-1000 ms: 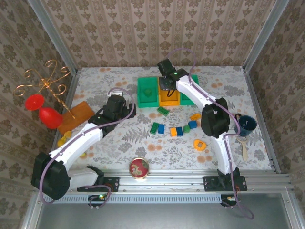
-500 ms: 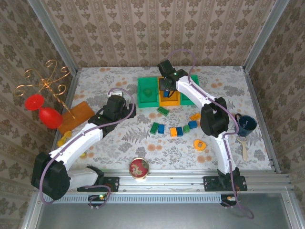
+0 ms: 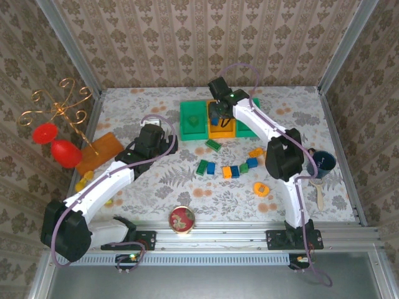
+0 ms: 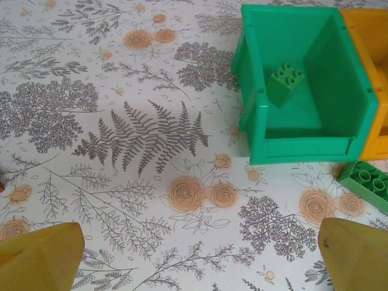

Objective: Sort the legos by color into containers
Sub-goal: Place the lego in the container, then pick up the lego from the middle-right of the table.

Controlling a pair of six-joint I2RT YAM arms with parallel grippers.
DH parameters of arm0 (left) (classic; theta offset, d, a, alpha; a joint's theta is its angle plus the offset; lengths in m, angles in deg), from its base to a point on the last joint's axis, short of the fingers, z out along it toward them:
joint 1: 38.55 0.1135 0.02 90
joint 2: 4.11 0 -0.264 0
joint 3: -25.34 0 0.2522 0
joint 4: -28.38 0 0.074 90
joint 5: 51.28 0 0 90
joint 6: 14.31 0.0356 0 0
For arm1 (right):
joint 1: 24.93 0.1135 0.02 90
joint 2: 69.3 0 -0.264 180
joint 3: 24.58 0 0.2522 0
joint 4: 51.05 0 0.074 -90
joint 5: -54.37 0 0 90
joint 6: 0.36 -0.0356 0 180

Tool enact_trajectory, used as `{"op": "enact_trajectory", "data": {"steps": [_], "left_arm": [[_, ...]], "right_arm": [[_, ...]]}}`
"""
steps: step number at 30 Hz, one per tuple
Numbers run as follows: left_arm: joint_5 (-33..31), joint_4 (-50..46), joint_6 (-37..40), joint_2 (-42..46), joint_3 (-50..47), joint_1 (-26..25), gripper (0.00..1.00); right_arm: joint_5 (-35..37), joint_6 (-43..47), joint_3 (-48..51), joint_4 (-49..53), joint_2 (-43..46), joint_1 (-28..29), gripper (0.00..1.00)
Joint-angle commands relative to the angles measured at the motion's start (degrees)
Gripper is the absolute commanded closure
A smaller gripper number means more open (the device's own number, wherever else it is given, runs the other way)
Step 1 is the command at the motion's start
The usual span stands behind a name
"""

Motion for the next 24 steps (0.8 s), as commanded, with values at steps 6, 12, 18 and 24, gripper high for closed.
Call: {"op": "enact_trajectory", "data": {"steps": [6, 12, 18, 24], "left_arm": [[0.0, -0.3, -0.6, 1.2, -0.4, 0.9, 0.0], [0.4, 0.6, -0.5, 0.7, -0.6, 1.2, 0.0], [1.8, 1.9, -0.6, -0.2, -0.4, 1.6, 0.0], [3.6, 2.5, -0.7, -1.5, 0.2, 2.0, 0.0]], "right_arm": [[-0.7, -3.7, 16.3, -0.3, 17.3, 1.1, 0.37], [1.9, -8.3, 32.1, -0.7, 29.7, 1.1, 0.36], [4.6, -12.8, 42.6, 2.1, 38.8, 0.8, 0.34], [5.0, -15.2, 48.9, 4.4, 42.6, -3.1, 0.34]]}}
